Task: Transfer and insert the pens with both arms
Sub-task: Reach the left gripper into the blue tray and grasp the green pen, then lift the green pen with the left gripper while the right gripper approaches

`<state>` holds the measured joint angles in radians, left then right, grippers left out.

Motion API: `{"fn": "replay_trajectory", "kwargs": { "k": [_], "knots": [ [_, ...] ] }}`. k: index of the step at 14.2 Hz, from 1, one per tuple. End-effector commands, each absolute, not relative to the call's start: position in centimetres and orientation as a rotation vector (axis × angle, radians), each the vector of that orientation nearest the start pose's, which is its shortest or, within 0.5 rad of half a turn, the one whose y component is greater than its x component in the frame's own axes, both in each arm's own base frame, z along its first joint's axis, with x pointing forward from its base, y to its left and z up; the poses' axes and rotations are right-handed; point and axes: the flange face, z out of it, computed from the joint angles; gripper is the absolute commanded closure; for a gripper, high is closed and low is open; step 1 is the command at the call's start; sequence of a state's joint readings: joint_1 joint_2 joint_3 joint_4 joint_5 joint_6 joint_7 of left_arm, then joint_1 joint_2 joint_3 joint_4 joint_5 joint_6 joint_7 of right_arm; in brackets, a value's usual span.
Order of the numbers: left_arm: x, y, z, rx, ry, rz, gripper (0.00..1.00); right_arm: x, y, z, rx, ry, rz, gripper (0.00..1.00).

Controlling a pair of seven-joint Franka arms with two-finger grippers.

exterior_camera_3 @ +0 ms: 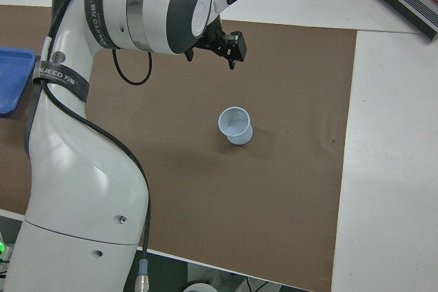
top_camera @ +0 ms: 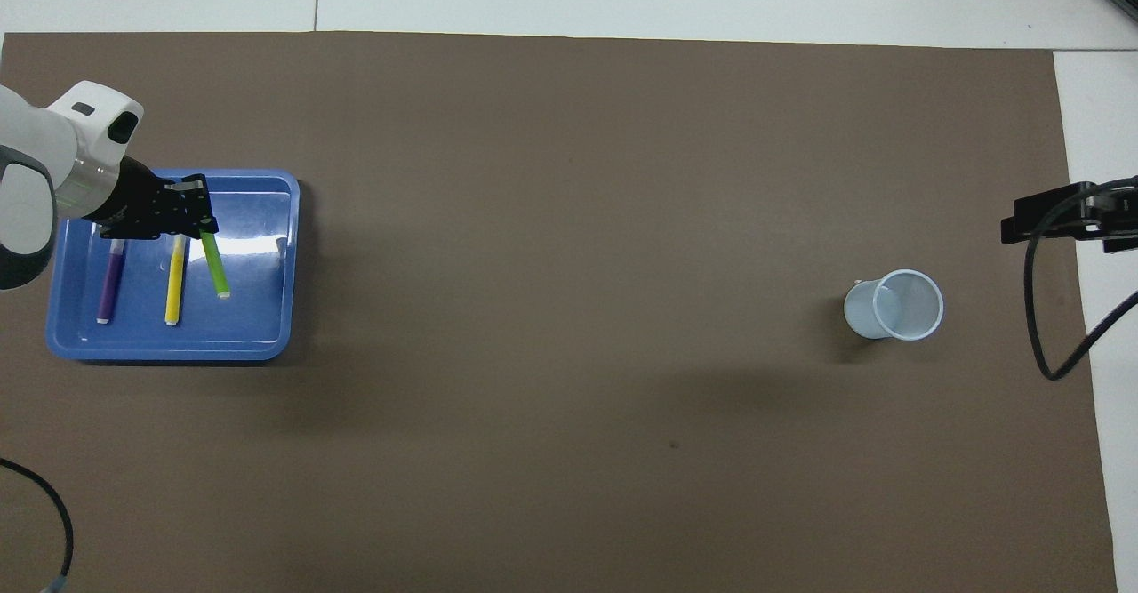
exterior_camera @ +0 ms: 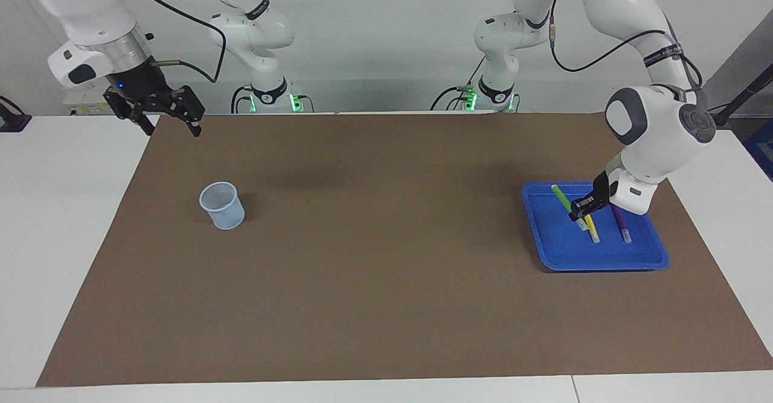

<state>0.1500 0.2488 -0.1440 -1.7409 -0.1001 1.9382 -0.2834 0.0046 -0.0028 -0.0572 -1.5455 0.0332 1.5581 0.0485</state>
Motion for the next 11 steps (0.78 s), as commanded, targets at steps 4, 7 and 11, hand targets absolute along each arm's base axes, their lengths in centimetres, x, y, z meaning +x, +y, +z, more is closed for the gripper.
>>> {"fn": "replay_trajectory", "kwargs": {
  "k": [4, 7, 11],
  "knots": [
    [59.9, -5.2, 49.7, -3.135, -1.175, 0.166, 1.00, 54.9, -2.7, 64.0, -3.083, 0.138, -0.034, 0.00],
    [58.6, -8.7, 52.3, -3.062, -1.494, 0.217, 1.00, 54.7, -2.6, 64.0, -3.084, 0.133, -0.027, 0.00],
    [57.6, -9.9, 55.3, -2.998, -1.897, 0.379, 1.00, 54.3, -2.3, 64.4, -3.082, 0.111, -0.030, 0.00]
  ]
}}
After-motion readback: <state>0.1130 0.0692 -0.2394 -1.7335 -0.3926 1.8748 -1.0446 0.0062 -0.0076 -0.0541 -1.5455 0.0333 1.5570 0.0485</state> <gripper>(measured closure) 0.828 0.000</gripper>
